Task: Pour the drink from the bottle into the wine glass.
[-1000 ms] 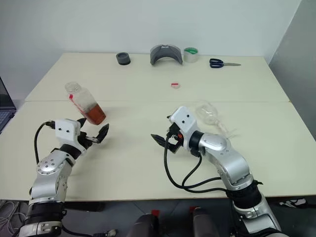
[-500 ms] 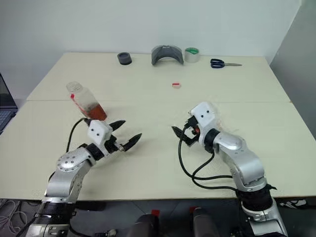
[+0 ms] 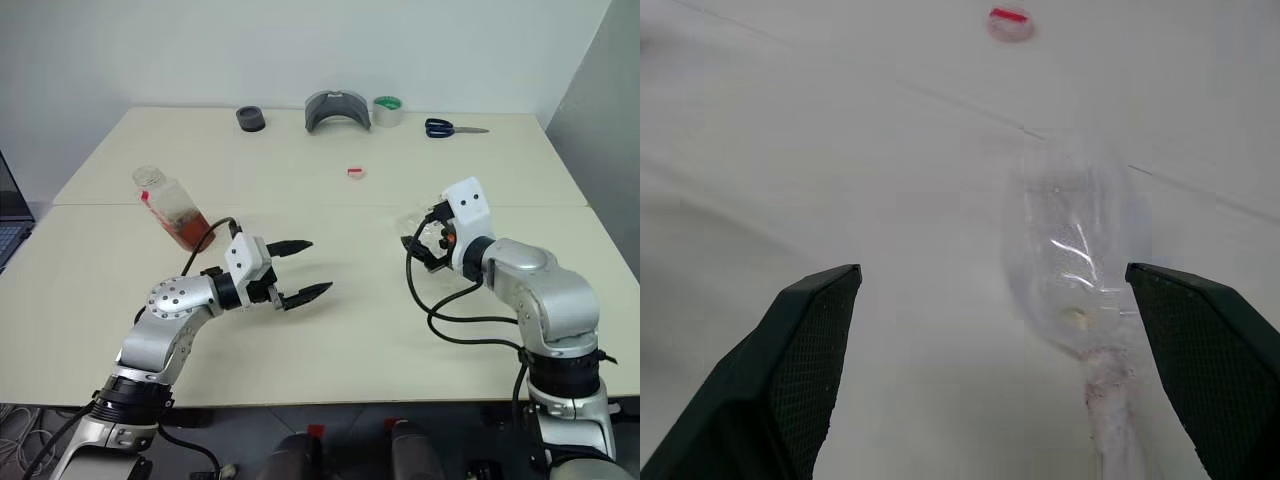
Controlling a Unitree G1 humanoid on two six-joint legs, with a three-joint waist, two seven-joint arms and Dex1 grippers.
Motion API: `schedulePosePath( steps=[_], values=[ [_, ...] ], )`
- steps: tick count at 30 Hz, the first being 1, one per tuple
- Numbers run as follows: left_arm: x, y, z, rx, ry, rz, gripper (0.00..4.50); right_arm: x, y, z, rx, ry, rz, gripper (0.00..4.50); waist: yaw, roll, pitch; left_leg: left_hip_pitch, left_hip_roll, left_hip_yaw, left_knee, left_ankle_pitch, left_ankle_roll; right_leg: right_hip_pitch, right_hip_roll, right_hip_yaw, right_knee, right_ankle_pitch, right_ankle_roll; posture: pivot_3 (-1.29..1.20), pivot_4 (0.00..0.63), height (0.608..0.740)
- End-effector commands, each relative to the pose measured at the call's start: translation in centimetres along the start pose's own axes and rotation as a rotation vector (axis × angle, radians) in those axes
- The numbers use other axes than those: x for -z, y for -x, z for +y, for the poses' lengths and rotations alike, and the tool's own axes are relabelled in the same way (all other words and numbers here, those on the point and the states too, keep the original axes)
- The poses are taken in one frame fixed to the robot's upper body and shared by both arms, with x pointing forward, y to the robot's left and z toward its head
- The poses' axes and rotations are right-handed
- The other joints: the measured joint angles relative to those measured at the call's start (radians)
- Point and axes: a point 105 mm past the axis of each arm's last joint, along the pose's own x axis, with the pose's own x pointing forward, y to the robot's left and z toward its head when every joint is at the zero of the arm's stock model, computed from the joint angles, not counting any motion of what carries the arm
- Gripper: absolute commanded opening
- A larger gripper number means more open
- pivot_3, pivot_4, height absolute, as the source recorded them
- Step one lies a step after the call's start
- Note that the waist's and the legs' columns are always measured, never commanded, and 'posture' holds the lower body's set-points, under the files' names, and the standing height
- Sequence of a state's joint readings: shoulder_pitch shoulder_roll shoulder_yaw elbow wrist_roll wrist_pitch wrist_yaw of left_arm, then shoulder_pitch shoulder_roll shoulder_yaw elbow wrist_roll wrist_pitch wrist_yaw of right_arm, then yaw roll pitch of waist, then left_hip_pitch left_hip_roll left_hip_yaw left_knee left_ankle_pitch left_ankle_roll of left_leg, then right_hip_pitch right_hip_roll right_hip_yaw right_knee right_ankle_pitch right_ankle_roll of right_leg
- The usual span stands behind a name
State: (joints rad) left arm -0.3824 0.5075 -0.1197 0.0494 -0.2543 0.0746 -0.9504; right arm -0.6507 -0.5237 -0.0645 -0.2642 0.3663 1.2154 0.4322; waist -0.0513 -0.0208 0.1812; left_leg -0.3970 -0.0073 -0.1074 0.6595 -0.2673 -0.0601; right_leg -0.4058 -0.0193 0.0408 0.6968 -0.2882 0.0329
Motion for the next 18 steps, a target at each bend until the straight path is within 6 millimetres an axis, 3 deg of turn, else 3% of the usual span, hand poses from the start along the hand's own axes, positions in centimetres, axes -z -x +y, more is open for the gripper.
schedulePosePath(
  steps=[1, 6, 10, 18],
  values=[
    [-0.8, -0.6, -0.2, 0.056, -0.074, -0.036, 4.48, -1.0, 0.2, -2.7, 0.019, -0.020, 0.060, 4.50, 0.001, 0.000, 0.000, 0.000, 0.000, 0.000, 0.000, 0.000, 0.000, 0.000, 0.000, 0.000, 0.000, 0.000, 0.000, 0.00, 0.150, 0.740],
    [-0.5, -1.1, -0.3, 0.093, -0.097, -0.045, 4.48, -0.1, -0.2, -4.2, -0.033, 0.010, 0.217, 4.50, 0.003, 0.000, 0.000, -0.001, 0.000, 0.000, 0.000, 0.000, 0.001, 0.000, 0.000, 0.000, -0.001, 0.000, 0.000, 0.00, 0.150, 0.740],
    [-0.4, -1.6, -0.5, 0.109, -0.106, -0.057, 4.48, 1.3, -0.6, -4.5, -0.123, 0.028, 0.356, 4.50, 0.001, 0.001, 0.001, -0.001, 0.000, 0.001, 0.000, 0.000, 0.001, 0.000, 0.000, 0.000, -0.001, 0.000, 0.000, 0.00, 0.150, 0.740],
    [-0.3, -2.6, -1.2, 0.134, -0.123, -0.076, 4.48, 2.3, -2.9, -4.7, -0.184, 0.030, 0.487, 4.50, -0.005, 0.002, 0.002, 0.000, 0.000, 0.000, 0.001, 0.000, 0.001, 0.000, 0.000, 0.000, -0.001, 0.000, 0.000, 0.00, 0.150, 0.740]
  ],
)
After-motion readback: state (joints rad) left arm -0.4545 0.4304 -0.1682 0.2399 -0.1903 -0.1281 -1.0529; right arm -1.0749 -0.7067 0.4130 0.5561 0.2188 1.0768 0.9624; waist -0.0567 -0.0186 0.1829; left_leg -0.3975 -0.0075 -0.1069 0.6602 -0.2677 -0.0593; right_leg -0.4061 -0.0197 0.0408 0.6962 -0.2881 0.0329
